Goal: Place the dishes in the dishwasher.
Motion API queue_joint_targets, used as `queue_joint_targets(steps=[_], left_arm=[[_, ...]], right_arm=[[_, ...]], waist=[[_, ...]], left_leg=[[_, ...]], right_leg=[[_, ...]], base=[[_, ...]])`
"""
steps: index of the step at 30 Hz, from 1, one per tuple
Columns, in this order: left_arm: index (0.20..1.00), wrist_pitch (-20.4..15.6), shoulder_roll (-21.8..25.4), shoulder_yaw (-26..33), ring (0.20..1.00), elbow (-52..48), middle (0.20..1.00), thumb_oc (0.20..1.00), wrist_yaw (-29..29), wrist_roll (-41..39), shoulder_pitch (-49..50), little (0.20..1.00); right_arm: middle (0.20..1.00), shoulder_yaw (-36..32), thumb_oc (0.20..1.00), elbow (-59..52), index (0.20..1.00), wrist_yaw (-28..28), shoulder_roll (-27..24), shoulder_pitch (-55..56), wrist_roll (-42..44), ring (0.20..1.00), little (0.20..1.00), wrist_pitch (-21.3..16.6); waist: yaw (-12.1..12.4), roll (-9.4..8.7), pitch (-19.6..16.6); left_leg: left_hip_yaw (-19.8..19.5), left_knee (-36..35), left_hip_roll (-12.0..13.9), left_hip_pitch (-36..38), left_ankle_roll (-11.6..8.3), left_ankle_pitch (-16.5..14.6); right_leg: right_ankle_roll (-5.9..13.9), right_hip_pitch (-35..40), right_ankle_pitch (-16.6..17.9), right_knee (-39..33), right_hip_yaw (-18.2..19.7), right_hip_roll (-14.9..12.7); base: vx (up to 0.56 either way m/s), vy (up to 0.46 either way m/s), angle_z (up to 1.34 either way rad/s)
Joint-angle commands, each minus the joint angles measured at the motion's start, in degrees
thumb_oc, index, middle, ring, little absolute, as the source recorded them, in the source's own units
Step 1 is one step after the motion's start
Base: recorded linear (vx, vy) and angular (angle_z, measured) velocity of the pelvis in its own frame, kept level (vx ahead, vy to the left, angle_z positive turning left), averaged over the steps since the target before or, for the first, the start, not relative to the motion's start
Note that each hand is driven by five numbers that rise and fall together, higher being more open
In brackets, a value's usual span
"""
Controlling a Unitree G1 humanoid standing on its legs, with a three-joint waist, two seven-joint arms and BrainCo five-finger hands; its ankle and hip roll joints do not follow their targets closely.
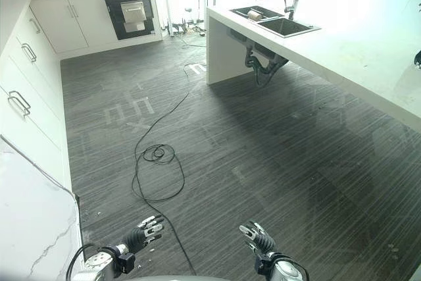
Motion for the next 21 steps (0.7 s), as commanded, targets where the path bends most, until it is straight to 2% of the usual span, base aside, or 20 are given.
queue_joint_targets(steps=[1,5,7,8,12,17,21], left_arm=[[1.0,-2.82,-0.84,-1.44,1.0,0.48,1.0,1.0,-0.34,-1.99,-2.58,1.0],[1.0,-2.92,-0.93,-1.2,1.0,0.16,1.0,1.0,1.16,-2.22,-2.23,1.0],[1.0,-3.04,-1.12,-0.95,1.0,0.08,1.0,1.0,3.36,-2.87,-1.98,1.0],[1.0,-3.53,-1.42,-0.65,1.0,0.47,1.0,1.0,5.6,-3.68,-2.07,1.0],[1.0,-4.57,-2.2,0.46,1.0,-0.04,1.0,1.0,9.2,-3.01,-1.74,1.0],[1.0,-5.01,-2.58,2.23,1.0,-1.3,1.0,1.0,10.49,-5.78,-1.69,1.0],[1.0,-4.27,-2.22,3.84,1.0,-2.62,1.0,1.0,10.2,-7.31,-2.13,1.0]], right_arm=[[1.0,0.75,1.0,-2.53,1.0,-0.66,-2.2,-3.75,1.6,1.0,1.0,-2.28],[1.0,0.73,1.0,-3.24,1.0,-0.97,-2.17,-3.53,1.52,1.0,1.0,-1.94],[1.0,0.8,1.0,-3.56,1.0,-1.6,-2.16,-3.33,0.79,1.0,1.0,-3.13],[1.0,0.63,1.0,-4.03,1.0,-1.43,-2.0,-3.05,1.41,1.0,1.0,-3.2],[1.0,0.41,1.0,-5.84,1.0,-1.05,-1.65,-2.46,2.3,1.0,1.0,-3.82],[1.0,-0.06,1.0,-7.0,1.0,0.13,-1.6,-1.98,3.08,1.0,1.0,-3.84],[1.0,-0.1,1.0,-8.49,1.0,1.08,-2.85,-2.32,2.15,1.0,1.0,-3.28]], waist=[[-0.48,3.11,0.6],[-0.57,3.11,0.76],[-0.64,3.12,0.76],[-1.06,3.04,0.87],[-1.2,2.74,1.11],[-1.4,2.83,1.64],[-0.86,2.28,3.29]], left_leg=[[3.96,0.18,3.42,1.04,-4.16,-1.41],[3.97,0.18,3.51,1.12,-4.19,-1.36],[3.78,0.18,3.53,1.05,-4.17,-1.29],[3.12,0.18,3.38,1.06,-3.94,-1.3],[2.55,0.18,3.59,0.99,-3.98,-1.02],[1.92,0.21,4.28,1.56,-4.31,-0.21],[0.33,6.81,4.16,-0.85,-4.5,-1.31]], right_leg=[[6.18,-0.49,0.34,0.88,-0.75,-1.84],[6.11,-0.51,0.32,0.96,-0.68,-1.74],[5.98,-0.51,0.17,1.0,-0.23,-1.5],[5.65,-0.6,-0.2,1.32,1.26,-0.74],[5.14,-0.77,-0.94,2.21,2.4,0.18],[3.77,-1.11,-2.8,4.64,3.98,2.05],[2.11,-1.8,-3.49,6.94,4.94,3.01]], base=[[0.0,0.0,0.0],[0.0,0.0,0.0],[0.02,-0.01,0.0],[0.05,-0.027,0.03],[0.04,-0.076,0.1],[0.06,-0.112,0.05],[0.01,-0.143,0.18]])
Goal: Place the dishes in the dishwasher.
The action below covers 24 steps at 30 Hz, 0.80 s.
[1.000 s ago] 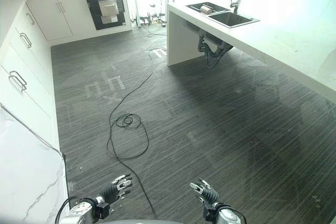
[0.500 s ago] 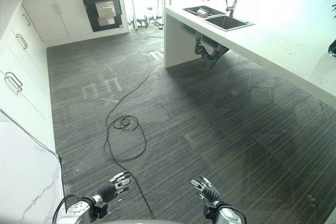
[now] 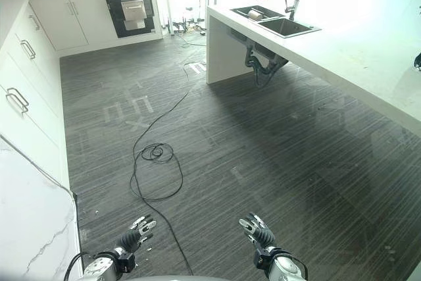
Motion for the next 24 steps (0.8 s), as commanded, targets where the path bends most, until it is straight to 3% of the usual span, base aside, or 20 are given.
queue_joint_targets(steps=[1,5,12,24], left_arm=[[1.0,-2.41,-0.41,2.17,1.0,-2.14,1.0,1.0,-0.8,-2.76,-3.95,1.0],[1.0,-2.3,-0.94,2.18,1.0,-1.76,1.0,1.0,-2.07,-1.93,-4.34,1.0],[1.0,-0.04,-1.33,1.73,1.0,-2.46,1.0,1.0,-4.1,-3.03,-3.81,1.0],[1.0,-0.63,-0.72,0.34,1.0,-3.15,1.0,1.0,-5.95,-2.91,-3.24,1.0]], right_arm=[[1.0,-0.07,1.0,-3.53,1.0,1.76,-2.94,-3.1,0.92,1.0,1.0,-2.26],[1.0,-0.26,1.0,-2.57,1.0,1.96,-3.52,-3.61,0.65,1.0,1.0,-2.68],[1.0,-0.65,1.0,-2.65,1.0,0.5,-3.22,-3.34,2.35,1.0,1.0,-2.92],[1.0,-0.26,1.0,-3.08,1.0,0.06,-2.73,-3.45,2.95,1.0,1.0,-2.47]], waist=[[0.36,2.25,3.48],[0.88,1.9,3.76],[0.52,3.21,2.52],[0.71,3.26,2.09]], left_leg=[[3.39,8.28,3.25,-0.66,-3.61,-2.53],[3.66,9.76,3.55,-2.5,-3.98,-2.69],[4.23,4.02,4.85,0.29,-5.6,-0.85],[4.24,2.95,3.97,1.2,-4.84,-1.14]], right_leg=[[2.59,-1.64,-2.58,6.5,4.53,1.5],[2.66,-1.0,-2.46,5.74,4.4,1.05],[3.25,-0.45,-2.56,3.95,2.28,0.48],[3.52,-0.17,-1.31,2.23,2.19,0.32]], base=[[0.0,-0.122,0.38],[-0.01,-0.042,0.2],[-0.03,0.032,0.13],[-0.05,0.024,0.01]])
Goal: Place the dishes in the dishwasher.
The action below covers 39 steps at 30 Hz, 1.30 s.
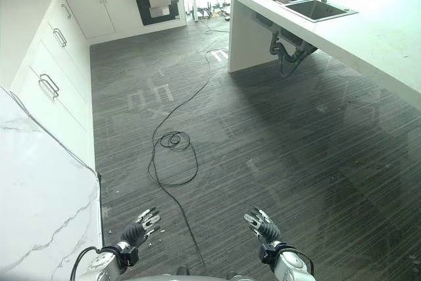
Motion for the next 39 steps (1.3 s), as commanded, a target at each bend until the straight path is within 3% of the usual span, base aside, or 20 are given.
queue_joint_targets(steps=[1,9,17,23,25,26,27,28,31,32,34,36,38,39], left_arm=[[1.0,-1.96,0.97,-1.13,1.0,-0.94,1.0,1.0,-1.74,-0.59,-2.62,1.0],[1.0,-1.85,0.51,-1.24,1.0,1.3,1.0,1.0,-3.03,-1.34,-1.84,1.0],[1.0,2.59,-0.04,-0.72,1.0,1.24,1.0,1.0,-5.53,-6.35,-1.35,1.0],[1.0,-0.41,0.17,-0.44,1.0,1.52,1.0,1.0,-0.55,-2.21,-1.82,1.0],[1.0,-0.46,0.05,0.33,1.0,0.29,1.0,1.0,0.28,-4.38,-2.07,1.0],[1.0,-0.7,0.13,0.7,1.0,-0.47,1.0,1.0,-0.58,-6.01,-2.2,1.0],[1.0,-0.64,0.26,0.99,1.0,-0.93,1.0,1.0,-1.14,-6.17,-2.25,1.0],[1.0,0.07,0.79,1.61,1.0,-1.94,1.0,1.0,-2.97,-6.27,-2.61,1.0],[1.0,0.49,0.77,1.69,1.0,-2.43,1.0,1.0,-3.53,-6.53,-2.13,1.0],[1.0,0.16,0.39,1.56,1.0,-2.25,1.0,1.0,-3.78,-5.95,-1.54,1.0],[1.0,-0.22,-0.19,2.03,1.0,-2.26,1.0,1.0,-5.2,-5.36,-0.52,1.0],[1.0,-0.31,-0.55,2.93,1.0,-2.51,1.0,1.0,-5.66,-4.61,0.21,1.0],[1.0,-1.14,-0.38,3.78,1.0,-1.84,1.0,1.0,-6.51,-2.85,0.51,1.0],[1.0,-0.06,2.49,2.78,1.0,-3.3,1.0,1.0,-5.91,-3.14,-0.8,1.0]], right_arm=[[1.0,-0.13,1.0,-2.98,1.0,0.31,-0.54,-2.09,1.82,1.0,1.0,-1.88],[1.0,0.24,1.0,-2.71,1.0,1.49,-0.05,-1.92,3.33,1.0,1.0,-2.65],[1.0,0.05,1.0,-3.0,1.0,2.25,0.4,-1.84,4.13,1.0,1.0,-0.54],[1.0,0.68,1.0,-4.37,1.0,2.34,0.48,-1.53,3.07,1.0,1.0,-1.15],[1.0,0.37,1.0,-6.42,1.0,2.11,-0.2,-1.31,2.59,1.0,1.0,-0.89],[1.0,-0.18,1.0,-7.67,1.0,1.51,-0.98,-0.88,3.16,1.0,1.0,-0.73],[1.0,-0.64,1.0,-7.73,1.0,1.57,-1.23,-0.6,3.83,1.0,1.0,-0.92],[1.0,-1.69,1.0,-6.85,1.0,2.11,-1.2,-0.52,4.41,1.0,1.0,-1.54],[1.0,-1.56,1.0,-6.28,1.0,1.86,-0.63,-0.82,3.5,1.0,1.0,-1.01],[1.0,-1.25,1.0,-6.08,1.0,1.42,-0.36,-0.68,3.0,1.0,1.0,-0.7],[1.0,-1.41,1.0,-6.34,1.0,1.46,-0.39,0.45,2.15,1.0,1.0,-0.75],[1.0,-1.58,1.0,-6.68,1.0,1.24,-0.47,0.59,2.26,1.0,1.0,-0.47],[1.0,-2.42,1.0,-6.86,1.0,1.59,-0.12,1.0,3.12,1.0,1.0,0.2],[1.0,-2.53,1.0,-8.93,1.0,0.61,1.62,1.36,2.4,1.0,1.0,0.75]], waist=[[-0.19,0.4,-1.61],[0.12,0.43,-1.95],[0.13,0.43,-1.99],[-0.22,0.17,-1.84],[-0.41,-0.38,-0.95],[-0.27,-1.25,0.47],[-0.22,-1.54,1.18],[0.09,-1.17,1.94],[1.13,0.23,1.86],[2.42,0.58,1.79],[3.84,0.62,1.76],[4.32,0.58,1.3],[5.27,-0.32,0.78],[4.25,-2.05,-1.49]], left_leg=[[0.62,3.26,1.84,2.69,-3.79,-3.72],[1.06,2.24,1.34,3.35,-3.23,-3.85],[0.98,1.75,1.18,3.75,-2.88,-3.92],[0.76,2.12,1.57,3.36,-3.16,-3.59],[1.08,8.3,1.3,0.9,-3.2,-5.26],[0.68,18.3,1.31,-4.6,-3.51,-3.88],[0.31,23.08,1.4,-7.59,-3.62,-2.52],[1.94,21.86,1.73,-10.61,-3.41,-0.75],[3.16,11.91,2.21,-10.61,-4.53,2.74],[3.62,6.88,3.03,-12.38,-5.61,6.01],[6.56,4.27,4.93,-15.66,-6.27,9.33],[7.48,3.38,4.77,-14.81,-5.39,8.69],[5.61,4.09,2.48,-14.29,-3.38,6.65],[3.28,1.05,-3.67,-9.23,1.98,3.29]], right_leg=[[4.83,-0.38,-1.15,2.1,4.13,-0.19],[5.15,-0.29,-0.68,1.58,3.25,-0.71],[5.2,-0.26,-0.77,1.62,3.44,-0.51],[4.86,-0.74,-1.26,2.41,4.61,0.48],[4.02,-1.52,-1.54,3.47,5.13,0.37],[2.93,-1.59,-1.83,4.54,5.97,0.19],[2.32,-1.65,-2.06,5.3,6.55,0.37],[2.23,-1.15,-2.95,6.23,7.33,1.23],[3.16,1.02,-3.98,5.28,7.89,2.54],[3.72,3.66,-4.45,3.9,7.81,2.64],[4.47,6.57,-5.98,3.37,5.74,1.67],[4.93,6.96,-7.44,4.93,5.33,1.07],[5.79,8.87,-9.65,7.31,6.78,0.43],[12.71,3.56,3.7,25.08,9.34,-2.72]], base=[[-0.04,0.026,-0.01],[0.0,0.003,0.0],[0.0,-0.005,0.0],[0.03,-0.092,0.0],[-0.02,-0.11,-0.03],[0.0,-0.108,0.05],[0.14,-0.068,0.46],[0.25,0.026,0.43],[0.41,0.129,-0.05],[0.53,0.182,-0.27],[0.62,0.267,-0.15],[0.49,0.296,-0.22],[0.62,0.431,-0.97],[0.62,0.517,-0.97]])
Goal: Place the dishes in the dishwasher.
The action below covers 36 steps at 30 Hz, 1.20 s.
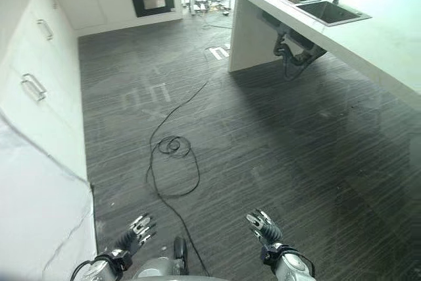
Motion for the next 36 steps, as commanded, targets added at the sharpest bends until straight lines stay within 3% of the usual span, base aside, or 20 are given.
queue_joint_targets(steps=[1,3,4,5,7,8,10,12,15,16,17,18,21,22,23,26,27,30,33,36], left_arm=[[1.0,-1.72,3.53,-6.64,1.0,-5.99,1.0,1.0,-0.83,1.54,-2.36,1.0],[1.0,-1.94,4.07,-8.02,1.0,-6.65,1.0,1.0,0.67,1.16,-2.25,1.0],[1.0,-1.63,4.09,-8.44,1.0,-6.88,1.0,1.0,1.88,-0.2,-2.24,1.0],[1.0,-1.9,3.75,-8.63,1.0,-6.48,1.0,1.0,2.24,-1.22,-2.36,1.0],[1.0,-1.16,3.55,-8.34,1.0,-6.21,1.0,1.0,1.84,0.49,-3.39,1.0],[1.0,-0.66,3.59,-8.15,1.0,-5.61,1.0,1.0,1.97,0.76,-4.33,1.0],[1.0,-1.8,3.06,-8.3,1.0,-3.88,1.0,1.0,2.09,0.72,-5.09,1.0],[1.0,-4.37,2.16,-8.5,1.0,-2.58,1.0,1.0,2.04,1.68,-4.63,1.0],[1.0,-4.4,1.66,-8.27,1.0,-2.11,1.0,1.0,2.43,0.12,-4.15,1.0],[1.0,-4.42,1.09,-8.24,1.0,-2.74,1.0,1.0,2.71,1.18,-3.71,1.0],[1.0,-4.45,1.02,-8.25,1.0,-2.87,1.0,1.0,2.78,1.37,-3.61,1.0],[1.0,-4.18,0.79,-8.26,1.0,-3.74,1.0,1.0,3.1,1.65,-3.34,1.0],[1.0,-4.03,0.58,-7.81,1.0,-4.82,1.0,1.0,1.96,1.93,-2.58,1.0],[1.0,-3.37,0.76,-7.91,1.0,-5.43,1.0,1.0,1.22,2.77,-2.57,1.0],[1.0,-3.52,0.65,-7.89,1.0,-5.48,1.0,1.0,0.56,3.84,-2.47,1.0],[1.0,-4.09,1.3,-8.06,1.0,-5.87,1.0,1.0,0.21,3.61,-1.98,1.0],[1.0,-4.36,1.48,-7.92,1.0,-5.99,1.0,1.0,0.31,3.0,-1.56,1.0],[1.0,-5.15,0.79,-7.13,1.0,-6.21,1.0,1.0,-0.24,3.01,0.12,1.0],[1.0,-4.89,1.03,-6.64,1.0,-5.98,1.0,1.0,-2.23,4.24,0.22,1.0],[1.0,-5.22,1.29,-6.68,1.0,-5.3,1.0,1.0,-2.29,4.87,-0.16,1.0]], right_arm=[[1.0,-0.09,1.0,-7.16,1.0,-0.97,0.17,-1.58,1.2,1.0,1.0,-1.08],[1.0,0.59,1.0,-7.62,1.0,-1.86,1.13,-1.32,1.1,1.0,1.0,-1.38],[1.0,1.1,1.0,-7.15,1.0,-1.79,1.37,-1.36,0.8,1.0,1.0,-1.58],[1.0,1.75,1.0,-6.82,1.0,-1.56,1.33,-1.41,0.47,1.0,1.0,-2.19],[1.0,1.25,1.0,-7.05,1.0,-0.86,0.44,-1.01,1.2,1.0,1.0,-2.44],[1.0,0.47,1.0,-6.39,1.0,0.29,-0.23,-0.88,1.82,1.0,1.0,-2.38],[1.0,-0.49,1.0,-5.4,1.0,1.86,-0.51,-1.2,1.61,1.0,1.0,-2.4],[1.0,-0.43,1.0,-5.57,1.0,2.52,-0.82,-1.35,1.66,1.0,1.0,-2.31],[1.0,0.92,1.0,-5.0,1.0,1.33,-1.74,-2.25,2.54,1.0,1.0,-2.62],[1.0,1.76,1.0,-5.57,1.0,0.77,-2.47,-2.77,2.35,1.0,1.0,-2.71],[1.0,1.84,1.0,-5.74,1.0,0.72,-2.64,-2.8,2.36,1.0,1.0,-2.63],[1.0,1.84,1.0,-5.88,1.0,0.97,-3.53,-3.24,2.43,1.0,1.0,-2.39],[1.0,1.18,1.0,-6.18,1.0,1.38,-5.15,-2.75,2.51,1.0,1.0,-2.88],[1.0,0.68,1.0,-6.13,1.0,0.97,-5.58,-2.44,3.29,1.0,1.0,-3.23],[1.0,0.51,1.0,-5.63,1.0,0.93,-5.73,-2.51,3.85,1.0,1.0,-3.61],[1.0,0.34,1.0,-4.72,1.0,1.27,-5.53,-2.68,3.76,1.0,1.0,-3.92],[1.0,0.82,1.0,-4.39,1.0,1.13,-5.37,-2.77,3.6,1.0,1.0,-3.78],[1.0,1.84,1.0,-4.65,1.0,1.0,-4.5,-2.26,1.74,1.0,1.0,-3.58],[1.0,0.95,1.0,-5.38,1.0,0.73,-4.53,-1.08,1.86,1.0,1.0,-4.16],[1.0,0.15,1.0,-5.4,1.0,1.02,-4.79,-1.03,2.69,1.0,1.0,-3.81]], waist=[[-0.9,2.55,-4.19],[-1.47,3.79,-4.11],[-2.23,4.82,-3.98],[-4.06,5.08,-3.24],[-6.81,5.01,-1.88],[-8.04,4.2,-0.99],[-9.44,3.95,0.34],[-9.73,3.83,0.26],[-10.13,3.8,-0.79],[-9.99,4.2,-0.99],[-9.93,4.24,-1.0],[-9.59,4.32,-1.15],[-8.55,3.53,-0.98],[-7.56,2.78,-0.68],[-6.41,3.02,-0.3],[-5.67,3.73,0.13],[-4.57,4.09,0.31],[-1.03,3.89,1.19],[-1.3,3.6,0.85],[-1.69,3.84,0.09]], left_leg=[[-5.59,0.78,-1.95,-3.6,-1.24,-1.01],[-6.63,0.71,-2.15,-1.85,-0.44,-2.22],[-6.87,0.38,-2.09,-0.28,-0.1,-2.96],[-7.25,0.08,-2.58,2.07,0.13,-3.6],[-8.58,0.08,-2.15,5.81,-0.62,-5.6],[-9.56,0.08,-2.26,8.19,-1.45,-7.21],[-10.73,0.08,-1.5,11.54,-2.37,-10.17],[-10.53,0.43,-0.59,14.56,-3.08,-12.82],[-10.74,4.95,0.41,15.22,-4.12,-14.61],[-11.04,9.14,1.8,14.34,-5.41,-12.15],[-11.31,10.42,2.05,13.92,-5.64,-11.44],[-12.41,16.26,3.24,12.05,-6.86,-8.08],[-13.07,30.41,4.96,5.54,-9.25,-1.24],[-12.91,35.14,4.82,0.75,-9.15,-0.48],[-13.83,33.56,2.86,-1.2,-8.44,-1.56],[-12.62,22.24,2.82,0.44,-8.31,-3.25],[-14.21,15.43,2.59,-0.92,-9.04,-2.38],[-17.38,9.75,2.58,-8.21,-10.11,1.18],[-13.69,7.74,3.18,-7.92,-9.43,0.82],[-14.76,3.74,2.17,-2.58,-8.56,-0.51]], right_leg=[[8.42,-6.01,15.22,21.27,2.59,6.88],[8.74,-10.65,18.62,31.4,2.64,8.71],[8.07,-14.99,18.24,34.1,1.31,8.32],[6.88,-19.73,14.73,33.78,-1.14,7.13],[4.91,-24.36,13.73,21.55,-5.13,3.9],[4.91,-26.65,15.72,11.62,-7.06,0.57],[6.44,-29.6,18.84,4.72,-7.76,-2.63],[6.55,-28.3,17.27,3.5,-7.24,-2.53],[4.22,-25.95,15.01,5.66,-4.7,0.67],[2.22,-24.61,12.51,6.28,-4.13,3.0],[1.8,-24.25,12.04,6.27,-4.0,3.48],[0.06,-22.54,10.2,5.88,-3.97,5.29],[-2.48,-18.54,7.34,4.86,-4.46,6.54],[-3.28,-16.32,6.7,4.0,-4.8,6.32],[-3.34,-14.74,6.18,3.58,-4.23,6.95],[-2.41,-12.27,5.71,1.21,-3.15,8.05],[-1.65,-10.32,5.32,-0.69,-1.31,8.78],[-0.69,-5.41,4.6,-4.77,2.0,8.48],[-0.29,-4.75,5.04,-6.03,0.17,7.58],[0.22,-5.31,5.62,-6.26,-1.25,7.06]], base=[[0.6,0.507,-0.1],[0.27,0.207,0.64],[0.37,0.212,0.59],[0.49,0.101,-0.08],[0.55,-0.157,0.28],[0.54,-0.308,1.0],[0.51,-0.316,1.27],[0.53,-0.429,0.99],[0.41,-0.375,0.13],[0.37,-0.374,-0.1],[0.33,-0.415,-0.38],[0.23,-0.316,-0.68],[0.25,-0.373,-0.69],[0.23,-0.311,-0.34],[0.2,-0.2,-0.11],[0.24,0.015,-0.58],[0.29,0.14,-0.62],[0.3,0.141,-0.78],[0.15,0.132,-0.94],[0.16,0.138,-0.6]])
